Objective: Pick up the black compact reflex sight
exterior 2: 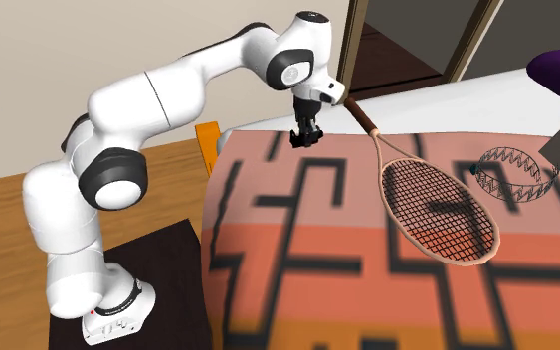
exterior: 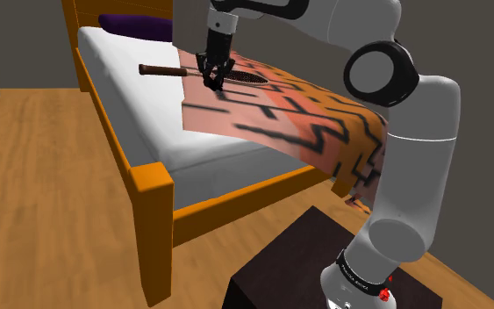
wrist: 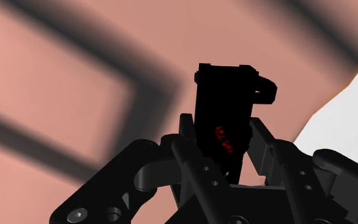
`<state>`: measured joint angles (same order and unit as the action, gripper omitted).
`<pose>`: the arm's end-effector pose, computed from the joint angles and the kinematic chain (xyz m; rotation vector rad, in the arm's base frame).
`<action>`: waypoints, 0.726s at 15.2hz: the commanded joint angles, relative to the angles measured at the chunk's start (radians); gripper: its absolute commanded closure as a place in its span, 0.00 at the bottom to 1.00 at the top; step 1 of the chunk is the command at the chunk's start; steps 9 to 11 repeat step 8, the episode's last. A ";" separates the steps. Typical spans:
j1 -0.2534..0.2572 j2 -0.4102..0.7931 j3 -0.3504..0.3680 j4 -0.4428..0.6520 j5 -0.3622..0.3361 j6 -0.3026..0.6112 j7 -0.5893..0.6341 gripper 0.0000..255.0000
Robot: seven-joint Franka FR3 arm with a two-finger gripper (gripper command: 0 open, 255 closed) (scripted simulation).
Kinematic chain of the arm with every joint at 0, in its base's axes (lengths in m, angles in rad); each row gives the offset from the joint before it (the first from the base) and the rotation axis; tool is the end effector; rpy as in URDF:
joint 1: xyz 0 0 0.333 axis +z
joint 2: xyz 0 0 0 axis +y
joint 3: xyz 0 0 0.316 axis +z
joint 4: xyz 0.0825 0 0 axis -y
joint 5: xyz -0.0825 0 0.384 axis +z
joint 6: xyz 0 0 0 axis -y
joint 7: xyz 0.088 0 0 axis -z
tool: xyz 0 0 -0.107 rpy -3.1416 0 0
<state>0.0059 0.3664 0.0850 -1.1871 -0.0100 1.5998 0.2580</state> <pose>0.6636 0.0480 0.5854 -3.1010 0.2695 -0.0674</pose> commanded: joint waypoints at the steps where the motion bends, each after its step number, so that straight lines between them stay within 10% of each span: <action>1: 0.002 0.010 0.000 0.043 -0.001 -0.034 0.002 1.00; 11: 0.007 0.055 0.001 0.185 -0.005 -0.131 0.004 1.00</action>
